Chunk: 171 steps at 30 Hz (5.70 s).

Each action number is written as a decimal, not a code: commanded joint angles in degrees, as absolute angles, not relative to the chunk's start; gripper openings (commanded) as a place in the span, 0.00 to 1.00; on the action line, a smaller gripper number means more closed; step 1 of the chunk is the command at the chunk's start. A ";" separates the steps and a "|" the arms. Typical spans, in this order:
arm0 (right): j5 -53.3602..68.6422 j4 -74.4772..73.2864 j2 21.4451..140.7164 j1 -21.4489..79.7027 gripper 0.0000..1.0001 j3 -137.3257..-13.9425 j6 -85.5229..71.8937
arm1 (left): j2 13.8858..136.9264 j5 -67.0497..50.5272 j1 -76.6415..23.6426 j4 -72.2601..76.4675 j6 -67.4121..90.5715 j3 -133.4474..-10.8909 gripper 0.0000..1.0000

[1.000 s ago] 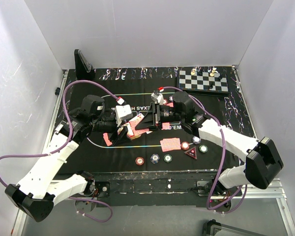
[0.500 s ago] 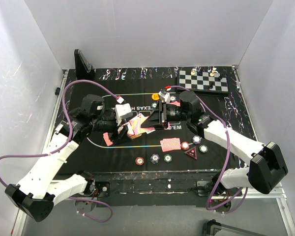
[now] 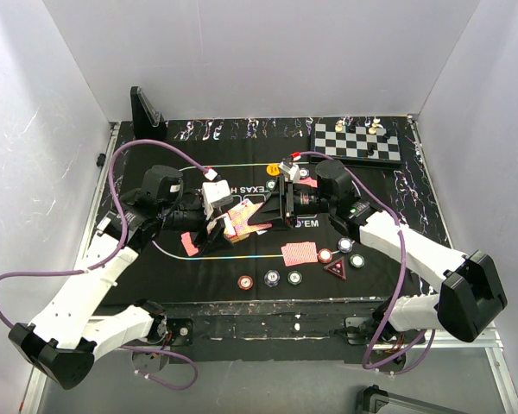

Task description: Distribute texas hold em gaming equipment

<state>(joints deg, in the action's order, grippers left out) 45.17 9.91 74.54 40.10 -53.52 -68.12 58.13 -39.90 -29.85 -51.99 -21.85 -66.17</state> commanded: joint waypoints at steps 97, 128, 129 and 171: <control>18.38 -19.94 110.48 24.26 0.01 -70.57 -38.32 | 54.58 -40.61 -30.15 -50.80 -22.32 -67.32 0.00; 9.23 -33.48 111.01 26.02 0.66 -73.30 -34.89 | 55.20 -40.78 -30.15 -52.12 -22.33 -68.82 0.00; 8.88 -34.10 110.83 26.02 0.67 -73.47 -34.72 | 55.20 -40.96 -30.15 -52.12 -22.41 -68.91 0.00; 10.72 -22.94 111.54 35.16 0.75 -73.48 -32.78 | 53.88 -40.52 -30.15 -52.38 -22.76 -67.06 0.00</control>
